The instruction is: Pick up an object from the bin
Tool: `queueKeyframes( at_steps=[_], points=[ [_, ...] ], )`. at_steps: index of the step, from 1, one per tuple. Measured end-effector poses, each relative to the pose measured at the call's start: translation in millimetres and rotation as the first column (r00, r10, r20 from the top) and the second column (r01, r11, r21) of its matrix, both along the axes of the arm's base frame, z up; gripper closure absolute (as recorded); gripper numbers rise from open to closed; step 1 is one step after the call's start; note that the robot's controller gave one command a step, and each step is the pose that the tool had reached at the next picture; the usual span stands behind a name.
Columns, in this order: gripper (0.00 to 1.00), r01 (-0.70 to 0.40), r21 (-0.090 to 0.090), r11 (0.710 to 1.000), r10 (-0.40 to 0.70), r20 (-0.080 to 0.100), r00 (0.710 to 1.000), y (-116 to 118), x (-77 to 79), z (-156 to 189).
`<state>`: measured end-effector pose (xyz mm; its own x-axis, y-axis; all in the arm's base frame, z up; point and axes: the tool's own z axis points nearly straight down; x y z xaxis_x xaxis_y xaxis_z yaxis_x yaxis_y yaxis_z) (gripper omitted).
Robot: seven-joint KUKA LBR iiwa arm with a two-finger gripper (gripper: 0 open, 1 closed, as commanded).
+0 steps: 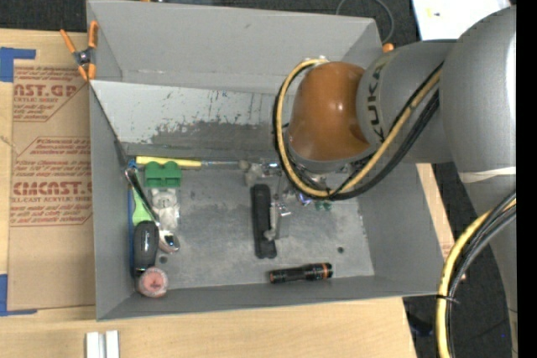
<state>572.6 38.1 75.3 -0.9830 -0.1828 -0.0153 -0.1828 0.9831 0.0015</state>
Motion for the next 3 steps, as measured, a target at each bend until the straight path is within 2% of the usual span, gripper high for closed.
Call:
queueKeyframes(
  at_steps=[1,2,3],
  points=[
    [0.00,0.013,0.003,1.000,-0.013,-0.004,1.000,25.3,-24.0,-3.2],
    [0.00,0.011,0.004,1.000,-0.011,0.001,1.000,18.1,-5.3,-3.7],
    [0.00,-0.019,0.005,1.000,0.019,-0.003,1.000,20.6,-29.8,70.5]
  ],
)
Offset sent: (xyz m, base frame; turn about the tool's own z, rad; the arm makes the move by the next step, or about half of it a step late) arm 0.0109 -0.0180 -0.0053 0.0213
